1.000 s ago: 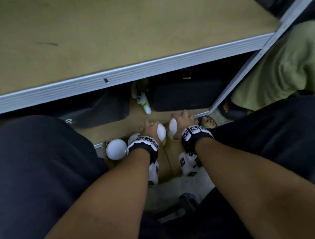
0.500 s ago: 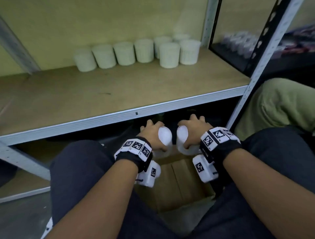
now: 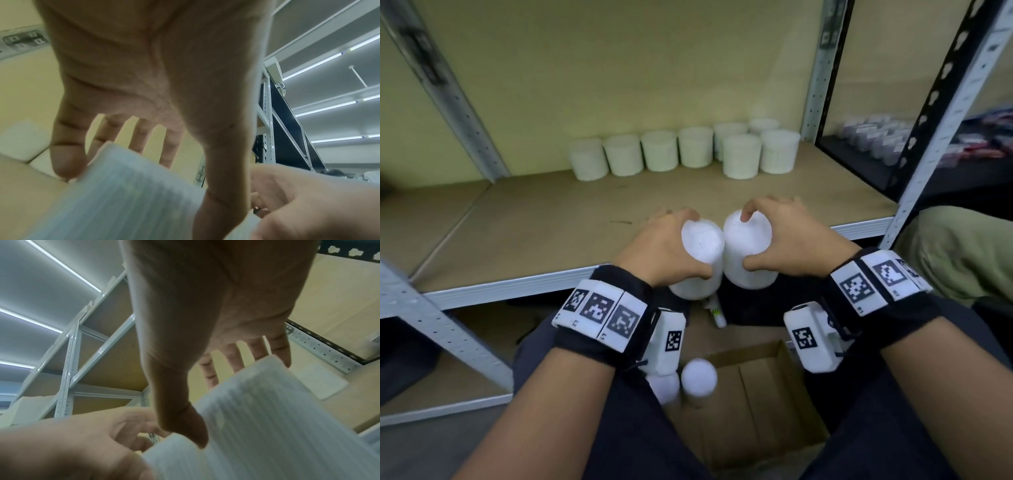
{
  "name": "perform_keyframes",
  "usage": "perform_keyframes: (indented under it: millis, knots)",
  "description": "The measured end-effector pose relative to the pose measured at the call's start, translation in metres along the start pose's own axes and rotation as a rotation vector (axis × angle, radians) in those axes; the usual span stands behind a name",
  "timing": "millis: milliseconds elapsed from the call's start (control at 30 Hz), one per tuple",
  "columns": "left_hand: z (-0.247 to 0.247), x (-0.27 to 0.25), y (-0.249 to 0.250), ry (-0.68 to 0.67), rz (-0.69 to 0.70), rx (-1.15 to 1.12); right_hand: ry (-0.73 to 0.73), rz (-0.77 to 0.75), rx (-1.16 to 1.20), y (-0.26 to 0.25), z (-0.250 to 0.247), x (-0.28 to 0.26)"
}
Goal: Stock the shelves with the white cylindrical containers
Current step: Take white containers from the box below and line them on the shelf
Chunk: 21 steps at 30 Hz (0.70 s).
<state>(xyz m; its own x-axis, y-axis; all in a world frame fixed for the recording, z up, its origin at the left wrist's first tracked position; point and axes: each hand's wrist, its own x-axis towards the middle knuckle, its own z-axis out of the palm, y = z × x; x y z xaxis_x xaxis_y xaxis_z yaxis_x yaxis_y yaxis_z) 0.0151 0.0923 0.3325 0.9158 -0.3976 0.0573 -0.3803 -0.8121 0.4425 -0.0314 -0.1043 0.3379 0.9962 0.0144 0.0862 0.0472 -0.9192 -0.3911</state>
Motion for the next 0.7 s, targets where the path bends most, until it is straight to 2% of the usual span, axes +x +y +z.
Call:
perform_keyframes:
  millis: [300,500,700]
  knots:
    - [-0.01,0.023,-0.017,0.196,-0.08,-0.112,0.192,-0.083,0.134,-0.001,0.015,0.051]
    - [0.001,0.04,-0.034,0.233,-0.121,-0.154,0.15,-0.083,0.113,0.004,0.045,0.082]
    - [0.003,0.046,-0.039,0.23,-0.122,-0.152,0.156,-0.104,0.121,0.004,0.046,0.086]
